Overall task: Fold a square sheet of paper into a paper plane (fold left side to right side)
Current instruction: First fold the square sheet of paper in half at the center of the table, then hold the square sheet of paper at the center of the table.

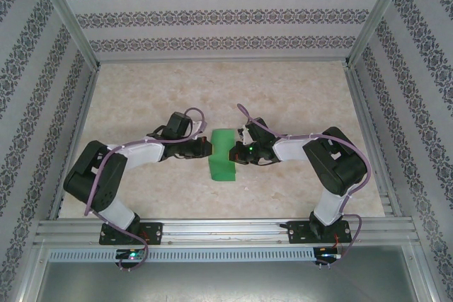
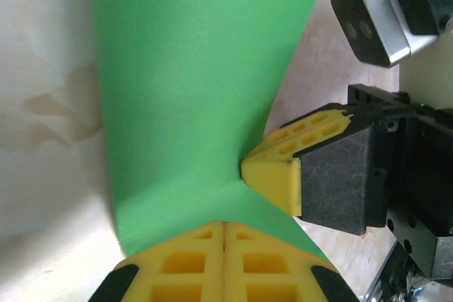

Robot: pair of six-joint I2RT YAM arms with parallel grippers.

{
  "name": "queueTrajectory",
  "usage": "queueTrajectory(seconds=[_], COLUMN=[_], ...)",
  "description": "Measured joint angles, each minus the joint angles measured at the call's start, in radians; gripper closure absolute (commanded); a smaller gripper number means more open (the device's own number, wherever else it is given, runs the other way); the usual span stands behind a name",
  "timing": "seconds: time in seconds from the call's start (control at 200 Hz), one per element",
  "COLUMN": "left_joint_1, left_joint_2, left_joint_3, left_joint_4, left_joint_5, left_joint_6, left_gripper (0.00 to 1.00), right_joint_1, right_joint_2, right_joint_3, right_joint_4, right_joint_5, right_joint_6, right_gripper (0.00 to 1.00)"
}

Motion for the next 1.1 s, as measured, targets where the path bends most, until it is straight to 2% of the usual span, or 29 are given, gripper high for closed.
queueTrajectory(seconds=[0.485, 1.099], left_joint_1=[-0.025, -0.025], left_joint_2=[0.151, 0.159], left_joint_3=[0.033, 0.037], left_joint_4=[0.007, 0.007], left_joint_5=[0.014, 0.015], left_joint_6=[0.0, 0.0], left_gripper=[1.0, 1.0], right_joint_1=[0.0, 0.0], right_joint_2=[0.0, -0.024], right_joint_3=[0.0, 0.0], right_joint_4=[0.0, -0.029], right_joint_5=[0.0, 0.02], right_joint_6=[-0.002, -0.022], right_gripper=[1.0, 1.0])
